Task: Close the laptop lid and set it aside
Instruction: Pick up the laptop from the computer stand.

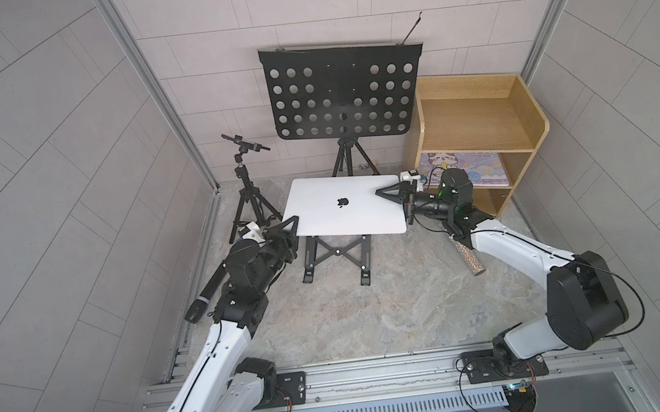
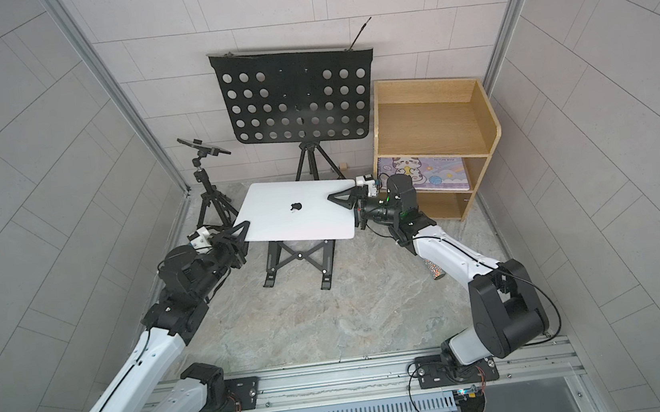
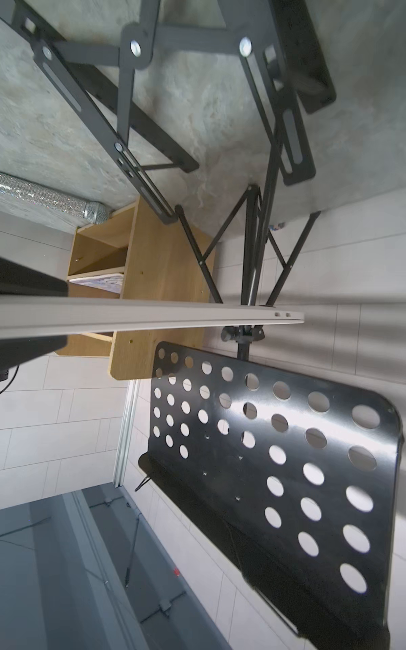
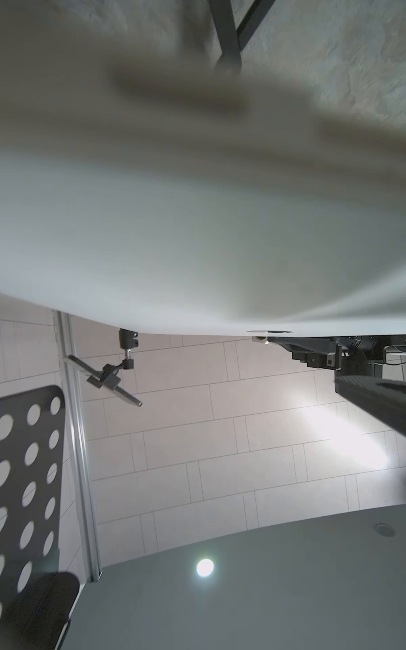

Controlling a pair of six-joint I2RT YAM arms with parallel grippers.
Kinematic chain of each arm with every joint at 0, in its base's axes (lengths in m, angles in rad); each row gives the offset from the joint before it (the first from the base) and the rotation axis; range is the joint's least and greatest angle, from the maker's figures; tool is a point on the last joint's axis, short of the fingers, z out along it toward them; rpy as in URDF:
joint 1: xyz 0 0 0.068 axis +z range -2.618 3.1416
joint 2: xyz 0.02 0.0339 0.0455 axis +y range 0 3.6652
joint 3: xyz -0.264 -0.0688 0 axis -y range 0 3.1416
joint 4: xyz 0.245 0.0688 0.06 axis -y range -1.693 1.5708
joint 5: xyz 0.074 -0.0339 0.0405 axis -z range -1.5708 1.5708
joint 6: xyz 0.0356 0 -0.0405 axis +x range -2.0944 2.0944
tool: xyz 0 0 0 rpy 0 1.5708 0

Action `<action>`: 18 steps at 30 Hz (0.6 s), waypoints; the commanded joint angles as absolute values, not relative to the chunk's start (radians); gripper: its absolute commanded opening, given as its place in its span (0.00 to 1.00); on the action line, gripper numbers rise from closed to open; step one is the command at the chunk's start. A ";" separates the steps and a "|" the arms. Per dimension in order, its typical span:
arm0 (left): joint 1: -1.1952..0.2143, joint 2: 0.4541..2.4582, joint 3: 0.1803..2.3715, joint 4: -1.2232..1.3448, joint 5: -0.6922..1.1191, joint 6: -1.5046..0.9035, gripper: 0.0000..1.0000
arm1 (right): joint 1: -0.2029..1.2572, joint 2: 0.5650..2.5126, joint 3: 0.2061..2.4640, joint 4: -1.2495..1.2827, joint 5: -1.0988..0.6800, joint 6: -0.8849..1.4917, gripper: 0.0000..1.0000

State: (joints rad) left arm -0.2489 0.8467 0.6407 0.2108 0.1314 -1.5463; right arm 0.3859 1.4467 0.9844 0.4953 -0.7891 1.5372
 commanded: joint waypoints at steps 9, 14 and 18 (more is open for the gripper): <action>-0.123 0.889 0.780 0.421 0.483 -1.556 0.00 | 0.311 1.257 0.992 0.479 -0.913 1.498 0.46; -0.122 0.911 0.808 0.406 0.516 -1.518 0.00 | 0.311 1.237 1.008 0.472 -0.937 1.494 0.45; -0.124 0.912 0.803 0.396 0.515 -1.496 0.00 | 0.331 1.223 1.000 0.452 -0.888 1.509 0.42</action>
State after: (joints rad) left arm -0.1234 0.9318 0.7517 0.2893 0.4606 -1.5276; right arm 0.3172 1.2629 0.9844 0.4160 -0.8982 1.5166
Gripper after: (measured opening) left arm 0.183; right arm 0.425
